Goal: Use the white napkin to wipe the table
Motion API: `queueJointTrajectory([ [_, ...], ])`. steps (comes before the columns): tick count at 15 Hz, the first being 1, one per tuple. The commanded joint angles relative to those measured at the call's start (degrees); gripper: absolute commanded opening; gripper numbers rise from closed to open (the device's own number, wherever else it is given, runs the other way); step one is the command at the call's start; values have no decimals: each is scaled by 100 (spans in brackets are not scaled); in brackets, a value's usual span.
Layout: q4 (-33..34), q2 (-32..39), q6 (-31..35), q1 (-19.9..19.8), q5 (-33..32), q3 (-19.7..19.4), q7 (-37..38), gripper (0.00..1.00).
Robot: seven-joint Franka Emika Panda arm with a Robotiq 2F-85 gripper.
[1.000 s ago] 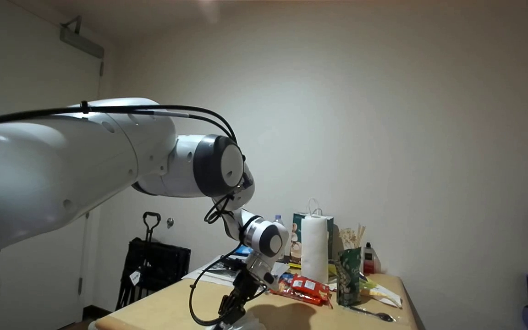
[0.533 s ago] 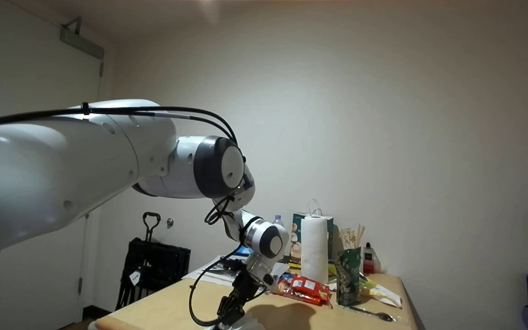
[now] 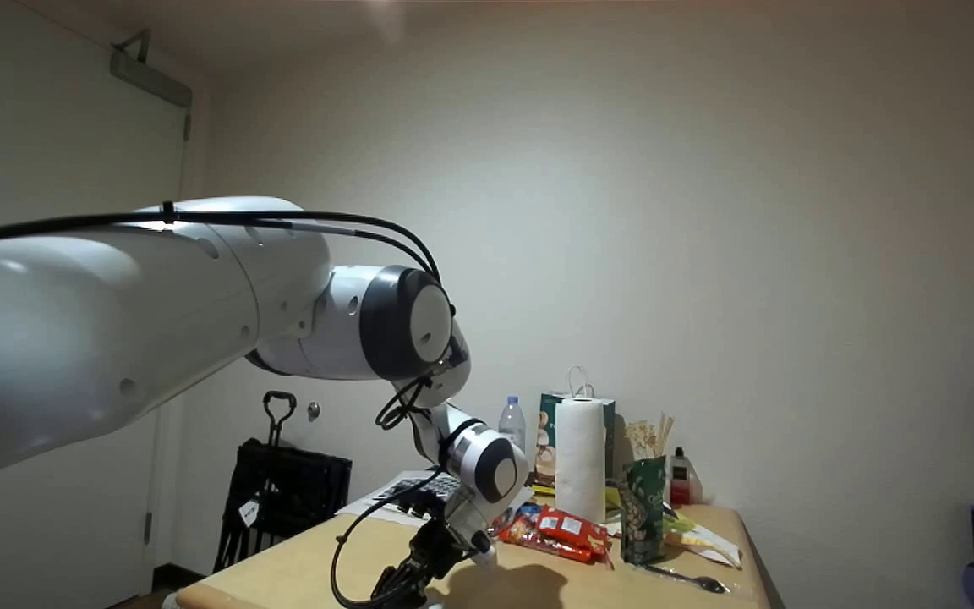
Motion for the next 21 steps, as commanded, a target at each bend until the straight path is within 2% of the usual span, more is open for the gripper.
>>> queueJointTrajectory([
  [1,26,18,-26,19,37,-38,-12,0],
  [7,-863,-524,712,-211,442,-438,733,0],
  [10,-1441,-806,984,-491,771,-567,859,0],
  [11,-719,-446,571,-389,495,-467,755,2],
  [14,-1044,-595,701,-589,636,-516,751,2],
  [17,-1068,-610,718,-575,640,-514,780,0],
  [19,-1160,-674,1153,-512,703,-641,1058,0],
  [21,-1297,-795,1417,-651,755,-785,1272,0],
])
